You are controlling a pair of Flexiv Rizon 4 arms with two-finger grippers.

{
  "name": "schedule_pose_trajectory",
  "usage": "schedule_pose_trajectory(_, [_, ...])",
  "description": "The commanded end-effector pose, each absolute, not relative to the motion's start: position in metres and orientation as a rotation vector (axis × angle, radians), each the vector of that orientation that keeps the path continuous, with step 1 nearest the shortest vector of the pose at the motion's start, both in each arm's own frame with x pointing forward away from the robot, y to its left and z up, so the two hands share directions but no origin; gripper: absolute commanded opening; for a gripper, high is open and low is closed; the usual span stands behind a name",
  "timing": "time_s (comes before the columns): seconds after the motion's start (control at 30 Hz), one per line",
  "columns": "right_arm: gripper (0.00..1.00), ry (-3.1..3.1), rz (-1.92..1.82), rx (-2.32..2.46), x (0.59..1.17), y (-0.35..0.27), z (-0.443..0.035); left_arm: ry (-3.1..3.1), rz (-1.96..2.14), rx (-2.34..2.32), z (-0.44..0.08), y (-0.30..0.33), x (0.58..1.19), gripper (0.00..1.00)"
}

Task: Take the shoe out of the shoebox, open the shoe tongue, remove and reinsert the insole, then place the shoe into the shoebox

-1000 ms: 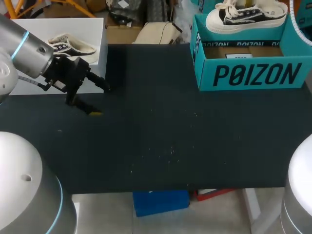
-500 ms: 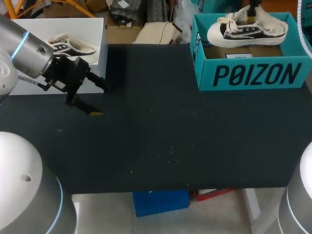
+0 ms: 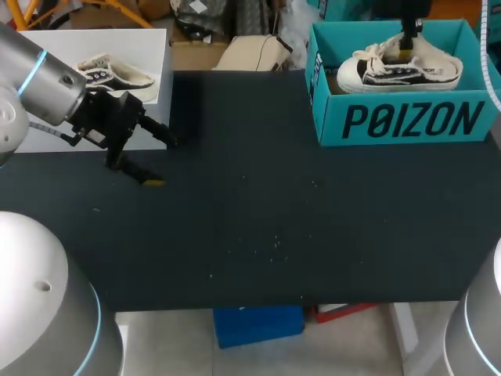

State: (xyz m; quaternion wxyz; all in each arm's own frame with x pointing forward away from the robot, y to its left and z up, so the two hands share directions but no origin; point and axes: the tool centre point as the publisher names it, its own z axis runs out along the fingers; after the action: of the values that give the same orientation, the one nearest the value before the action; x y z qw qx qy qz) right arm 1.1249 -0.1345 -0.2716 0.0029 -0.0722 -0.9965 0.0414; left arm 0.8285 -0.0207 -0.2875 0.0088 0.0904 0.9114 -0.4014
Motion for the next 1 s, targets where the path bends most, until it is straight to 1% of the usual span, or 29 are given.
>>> schedule_pose_trajectory(0.03, [0.0, -3.092, 0.12, -0.213, 1.136, -0.136, -0.29, 2.846, -1.25, 0.281, -0.288, -0.021, 0.828, 1.0])
schedule_pose_trajectory(0.43, [0.0, -3.011, 0.1, -0.168, 1.141, -0.143, -0.325, 2.846, -1.25, 0.281, -0.288, -0.021, 0.828, 1.0])
schedule_pose_trajectory(0.83, [0.0, -2.958, 0.073, -0.153, 1.137, -0.144, -0.346, 2.846, -1.25, 0.281, -0.288, -0.021, 0.828, 1.0])
schedule_pose_trajectory(0.87, [0.12, -2.957, 0.075, -0.153, 1.136, -0.145, -0.348, 2.846, -1.25, 0.281, -0.288, -0.021, 0.828, 1.0])
schedule_pose_trajectory(0.9, [0.66, -2.957, 0.08, -0.149, 1.136, -0.145, -0.349, 2.846, -1.25, 0.281, -0.288, -0.021, 0.828, 1.0])
schedule_pose_trajectory(0.93, [1.0, -2.958, 0.087, -0.151, 1.136, -0.146, -0.349, 2.846, -1.25, 0.281, -0.288, -0.021, 0.828, 1.0])
schedule_pose_trajectory(1.0, [1.0, -2.971, 0.082, -0.177, 1.138, -0.147, -0.343, 2.846, -1.25, 0.281, -0.288, -0.021, 0.828, 1.0])
